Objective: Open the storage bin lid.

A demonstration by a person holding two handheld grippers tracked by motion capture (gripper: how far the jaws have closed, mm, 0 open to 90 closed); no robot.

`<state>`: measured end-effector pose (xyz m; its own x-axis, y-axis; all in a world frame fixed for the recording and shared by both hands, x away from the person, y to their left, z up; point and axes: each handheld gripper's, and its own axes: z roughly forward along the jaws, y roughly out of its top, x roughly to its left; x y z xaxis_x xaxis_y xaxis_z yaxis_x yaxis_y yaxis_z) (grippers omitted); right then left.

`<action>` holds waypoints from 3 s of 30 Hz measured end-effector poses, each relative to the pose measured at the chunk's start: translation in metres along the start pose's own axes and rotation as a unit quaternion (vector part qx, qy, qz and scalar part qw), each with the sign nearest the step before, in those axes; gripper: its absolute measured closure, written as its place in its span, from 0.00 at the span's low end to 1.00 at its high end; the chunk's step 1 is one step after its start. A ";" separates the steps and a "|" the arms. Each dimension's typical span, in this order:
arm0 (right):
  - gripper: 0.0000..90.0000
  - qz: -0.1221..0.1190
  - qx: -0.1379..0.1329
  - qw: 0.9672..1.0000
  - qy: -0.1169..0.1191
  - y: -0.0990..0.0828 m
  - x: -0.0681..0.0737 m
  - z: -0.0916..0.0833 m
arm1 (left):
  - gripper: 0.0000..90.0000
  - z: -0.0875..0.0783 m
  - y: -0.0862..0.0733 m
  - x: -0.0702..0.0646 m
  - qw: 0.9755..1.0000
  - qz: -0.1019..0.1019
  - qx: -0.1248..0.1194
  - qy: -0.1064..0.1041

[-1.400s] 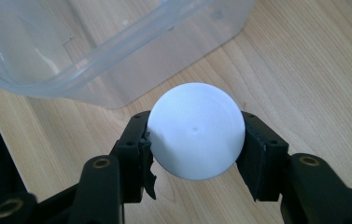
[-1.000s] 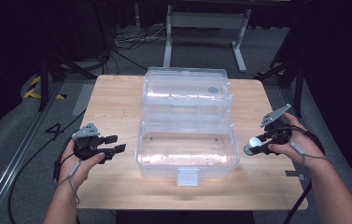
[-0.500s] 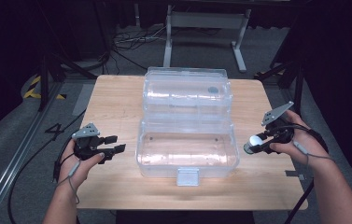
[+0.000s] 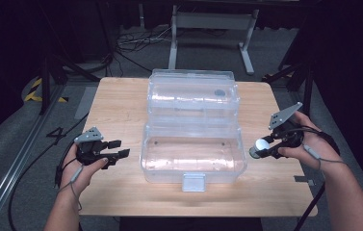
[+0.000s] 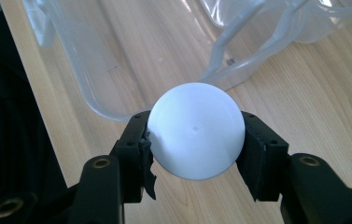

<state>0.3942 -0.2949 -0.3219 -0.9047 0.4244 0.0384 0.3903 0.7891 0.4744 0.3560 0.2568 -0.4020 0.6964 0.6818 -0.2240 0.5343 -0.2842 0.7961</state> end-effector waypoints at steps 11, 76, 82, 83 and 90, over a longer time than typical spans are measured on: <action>0.56 -0.021 0.001 1.000 0.007 0.010 0.010 -0.004 | 0.51 -0.001 0.000 0.000 1.000 -0.001 0.000 0.000; 0.56 -0.135 0.047 0.988 0.064 0.055 0.034 0.046 | 0.51 0.000 -0.002 0.002 1.000 -0.001 0.003 0.000; 0.56 -0.137 0.055 0.987 0.066 0.055 0.033 0.052 | 0.51 0.000 -0.002 0.002 1.000 -0.001 0.004 0.001; 0.56 -0.138 0.057 0.987 0.065 0.054 0.032 0.055 | 0.51 0.000 -0.002 0.002 1.000 -0.001 0.004 0.001; 0.56 -0.133 0.065 0.987 0.067 0.053 0.030 0.063 | 0.51 0.000 -0.002 0.003 1.000 -0.001 0.005 0.001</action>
<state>0.3987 -0.2125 -0.3516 -0.9893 0.1385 0.0469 0.1460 0.9185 0.3676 0.3572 0.2590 -0.4042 0.6946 0.6835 -0.2243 0.5407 -0.2904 0.7895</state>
